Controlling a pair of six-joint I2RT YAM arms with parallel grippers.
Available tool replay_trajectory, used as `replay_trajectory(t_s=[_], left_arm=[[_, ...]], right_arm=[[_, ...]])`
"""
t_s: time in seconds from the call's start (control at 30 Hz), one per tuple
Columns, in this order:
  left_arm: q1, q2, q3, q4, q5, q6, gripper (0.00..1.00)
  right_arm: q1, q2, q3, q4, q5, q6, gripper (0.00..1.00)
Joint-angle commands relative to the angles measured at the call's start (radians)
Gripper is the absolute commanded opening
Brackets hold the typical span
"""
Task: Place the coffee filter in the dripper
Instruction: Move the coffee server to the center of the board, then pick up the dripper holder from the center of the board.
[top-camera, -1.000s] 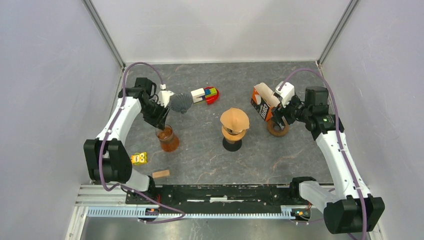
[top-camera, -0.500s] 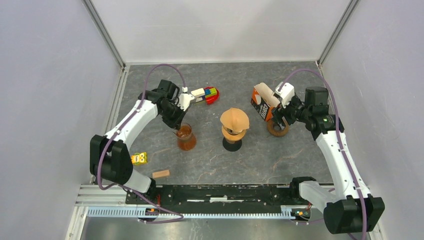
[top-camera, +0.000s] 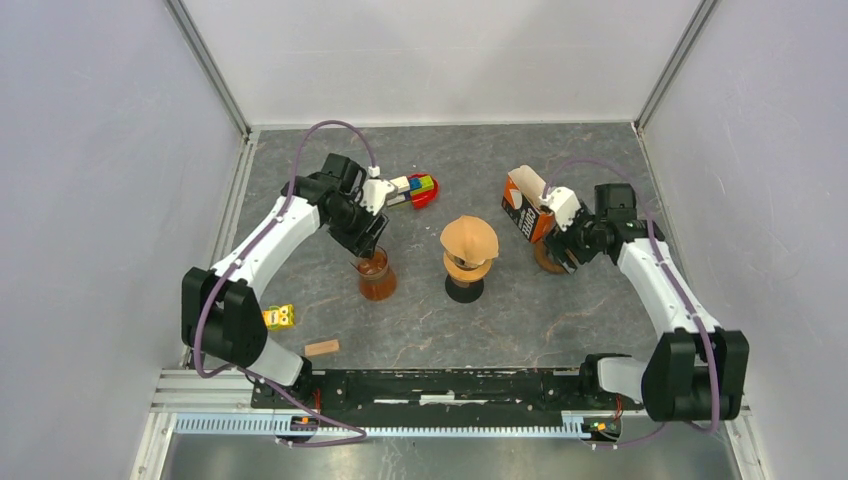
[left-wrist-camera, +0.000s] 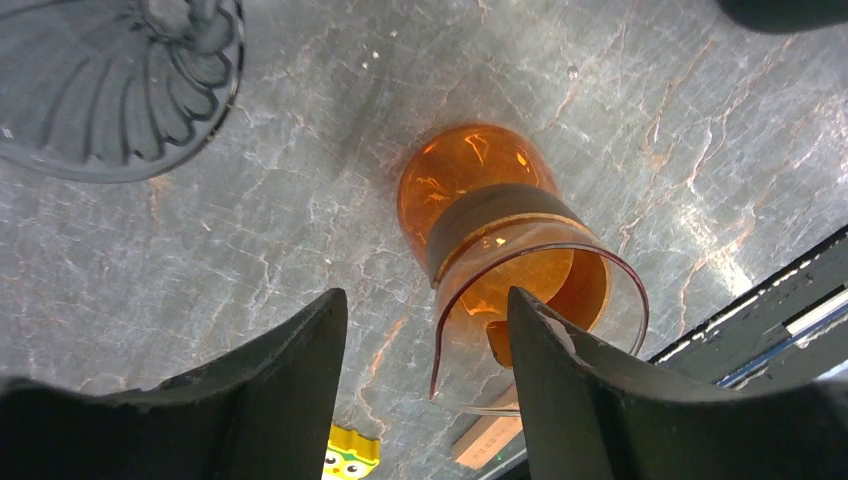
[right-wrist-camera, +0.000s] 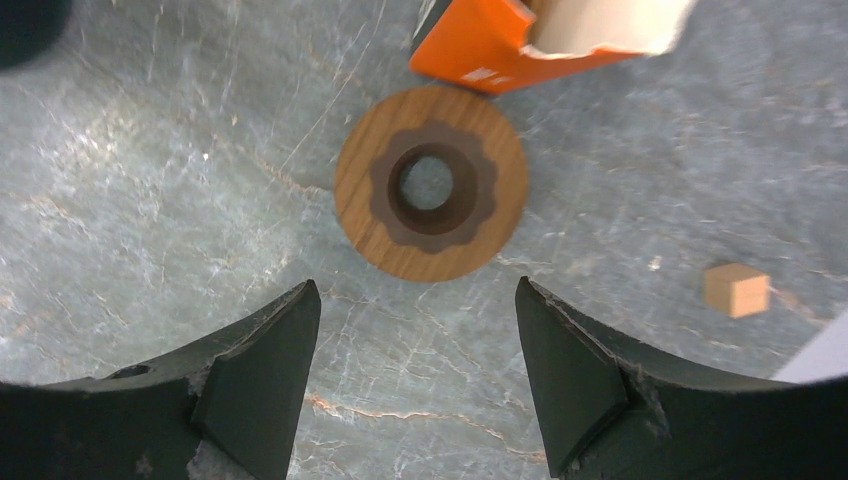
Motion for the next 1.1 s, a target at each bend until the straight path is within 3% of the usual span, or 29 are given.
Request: replay_trajectory(t_s=[0.0, 0.43, 0.73, 0.83, 1.07], left_arm=[[0.002, -0.041, 0.081, 0.027, -0.021, -0.043, 0.72], [0.015, -0.100, 0.201, 0.033, -0.116, -0.060, 1.00], [0.014, -0.098, 0.255, 0.030, -0.117, -0.051, 1.00], [0.013, -0.093, 0.260, 0.030, -0.122, -0.041, 1.00], [0.019, -0.077, 0.260, 0.044, -0.147, -0.038, 1.00]], right_arm=[[0.014, 0.057, -0.007, 0.045, -0.001, -0.080, 0.79], [0.107, 0.229, -0.021, 0.111, 0.065, -0.094, 0.75], [0.131, 0.327, -0.019, 0.132, 0.091, -0.103, 0.67], [0.131, 0.340, -0.005, 0.115, 0.074, -0.111, 0.59], [0.129, 0.305, 0.100, -0.007, 0.070, -0.126, 0.22]])
